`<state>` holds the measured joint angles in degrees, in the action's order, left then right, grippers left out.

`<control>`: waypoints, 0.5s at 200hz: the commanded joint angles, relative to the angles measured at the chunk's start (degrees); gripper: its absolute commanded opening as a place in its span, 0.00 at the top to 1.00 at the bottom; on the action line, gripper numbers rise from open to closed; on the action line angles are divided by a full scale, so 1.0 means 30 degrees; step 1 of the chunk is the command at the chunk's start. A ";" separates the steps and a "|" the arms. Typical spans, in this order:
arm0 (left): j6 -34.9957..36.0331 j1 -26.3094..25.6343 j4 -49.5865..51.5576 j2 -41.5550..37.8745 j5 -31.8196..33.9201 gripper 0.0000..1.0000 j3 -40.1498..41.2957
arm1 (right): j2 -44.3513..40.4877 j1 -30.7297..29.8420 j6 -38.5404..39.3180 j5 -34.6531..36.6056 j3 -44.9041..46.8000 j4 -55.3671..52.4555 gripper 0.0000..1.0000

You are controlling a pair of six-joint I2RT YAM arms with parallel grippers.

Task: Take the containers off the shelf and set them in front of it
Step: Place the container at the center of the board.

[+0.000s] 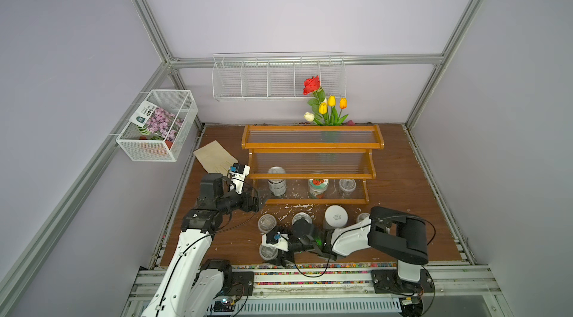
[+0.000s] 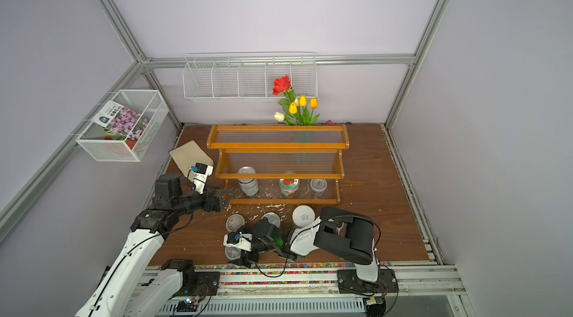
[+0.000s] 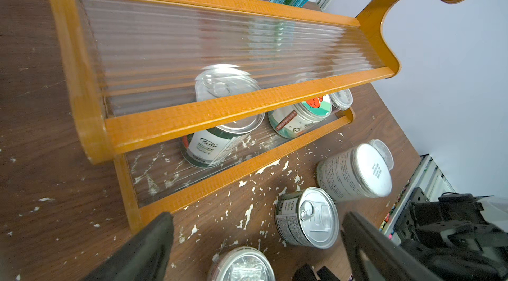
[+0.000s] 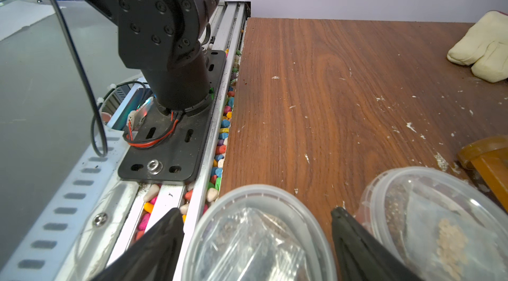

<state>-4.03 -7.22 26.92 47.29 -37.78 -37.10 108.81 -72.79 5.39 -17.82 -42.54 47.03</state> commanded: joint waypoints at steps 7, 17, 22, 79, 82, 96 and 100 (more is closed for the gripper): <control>-0.0016 -0.0066 -0.0234 0.0090 -0.0357 0.01 0.0092 | -0.0517 -0.0072 -0.0038 -0.0253 -0.0013 0.0127 0.12; -0.0025 -0.0162 -0.0167 0.0083 -0.0257 0.01 0.0063 | -0.0815 -0.0066 -0.0107 -0.0339 -0.0052 0.0048 0.12; -0.0033 -0.0261 -0.0154 0.0059 -0.0116 0.01 0.0085 | -0.1003 -0.0075 -0.0118 -0.0399 -0.0038 -0.0012 0.11; -0.1431 -0.3042 -0.0388 -0.0479 0.3507 0.01 0.0536 | -0.4485 0.0083 -0.0388 0.0260 0.1198 -0.1242 0.07; -0.1533 -0.3129 -0.0443 -0.0515 0.3657 0.01 0.0605 | -0.4770 0.0115 -0.0400 0.0346 0.1316 -0.1346 0.07; -0.2369 -0.3471 -0.0980 -0.0747 0.4415 0.02 0.1055 | -0.6169 0.0347 -0.0619 0.0762 0.2014 -0.1869 0.06; -0.2559 -0.3689 -0.1165 -0.0818 0.4654 0.02 0.1176 | -0.6584 0.0426 -0.0690 0.0912 0.2233 -0.2008 0.06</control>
<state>-7.46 -16.45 26.02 46.11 -30.09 -35.81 95.29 -72.60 4.91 -17.39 -39.33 44.07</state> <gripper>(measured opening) 0.985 0.935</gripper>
